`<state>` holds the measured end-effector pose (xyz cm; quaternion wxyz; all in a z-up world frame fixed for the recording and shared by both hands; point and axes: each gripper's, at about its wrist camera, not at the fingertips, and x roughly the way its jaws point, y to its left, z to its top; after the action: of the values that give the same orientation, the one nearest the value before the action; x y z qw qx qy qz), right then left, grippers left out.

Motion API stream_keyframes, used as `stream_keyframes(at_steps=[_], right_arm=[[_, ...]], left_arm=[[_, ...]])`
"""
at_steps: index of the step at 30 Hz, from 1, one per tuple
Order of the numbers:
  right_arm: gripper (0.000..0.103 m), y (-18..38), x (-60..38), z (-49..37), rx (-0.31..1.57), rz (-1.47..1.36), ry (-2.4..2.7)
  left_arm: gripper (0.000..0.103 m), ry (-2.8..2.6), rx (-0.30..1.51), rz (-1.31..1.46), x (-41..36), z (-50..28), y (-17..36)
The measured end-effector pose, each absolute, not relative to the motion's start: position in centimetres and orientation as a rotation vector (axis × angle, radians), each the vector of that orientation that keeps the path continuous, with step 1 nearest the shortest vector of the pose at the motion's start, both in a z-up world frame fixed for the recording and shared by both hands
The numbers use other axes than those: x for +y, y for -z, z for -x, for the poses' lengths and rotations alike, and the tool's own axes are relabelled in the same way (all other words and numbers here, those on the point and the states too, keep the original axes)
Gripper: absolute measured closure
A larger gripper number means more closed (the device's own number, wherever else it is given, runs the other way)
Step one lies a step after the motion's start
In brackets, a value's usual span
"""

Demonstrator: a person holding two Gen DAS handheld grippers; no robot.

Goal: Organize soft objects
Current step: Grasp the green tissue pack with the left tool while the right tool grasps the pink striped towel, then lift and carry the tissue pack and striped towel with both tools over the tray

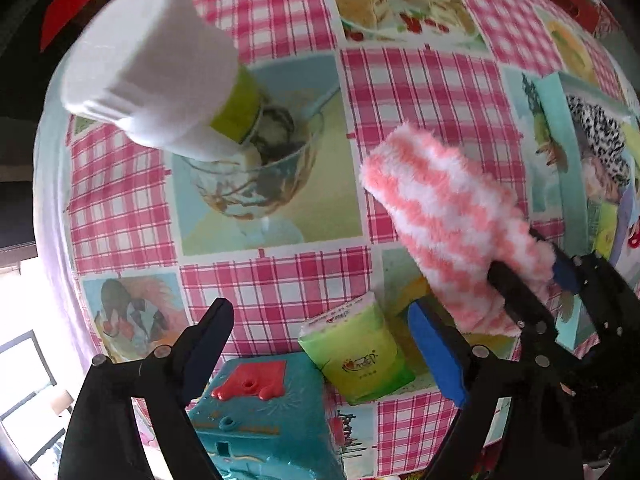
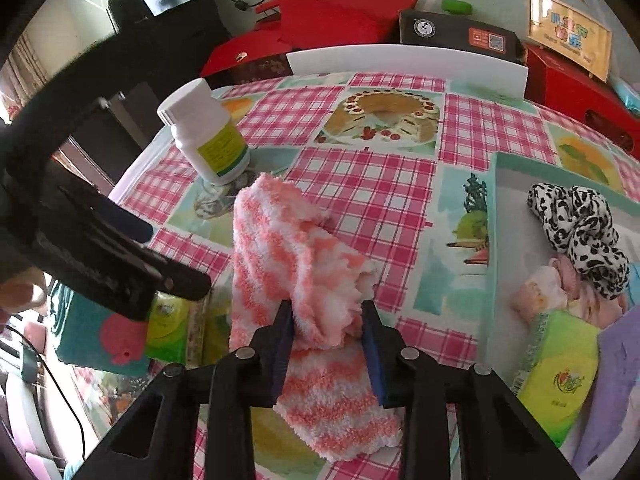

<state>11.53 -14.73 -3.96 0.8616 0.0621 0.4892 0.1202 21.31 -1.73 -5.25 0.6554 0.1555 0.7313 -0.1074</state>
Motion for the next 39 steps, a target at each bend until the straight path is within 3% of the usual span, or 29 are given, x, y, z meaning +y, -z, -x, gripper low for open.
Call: stream_keyframes(at_steps=[3,5,10,24,31,39], right_arm=[[0.068,4.0,-14.7,-11.6,1.026,-0.128,-0.251],[0.068,4.0,-14.7,-11.6,1.026,-0.13,-0.251],[0.068,3.8,-15.0,-11.6,1.021,-0.134,-0.238],[0.07,3.4,-15.9,-11.5,1.012,-0.159,-0.235],[0.081,3.1,-16.2,-11.3,1.002,-0.189,-0.248],[0.086,2.6,-16.8,-11.0,0.974,-0.24,-0.295]], left_arm=[[0.014,0.257,1.68,-0.376,-2.4,-21.0,6.2],[0.032,0.272,1.696,-0.38,-3.0,-21.0,6.7],[0.046,0.302,1.735,-0.397,-4.0,-20.2,8.2],[0.047,0.278,1.65,-0.359,-4.8,-22.0,6.8],[0.047,0.254,1.549,-0.28,-4.5,-20.9,4.6],[0.047,0.228,1.401,-0.145,-4.3,-19.5,1.4]])
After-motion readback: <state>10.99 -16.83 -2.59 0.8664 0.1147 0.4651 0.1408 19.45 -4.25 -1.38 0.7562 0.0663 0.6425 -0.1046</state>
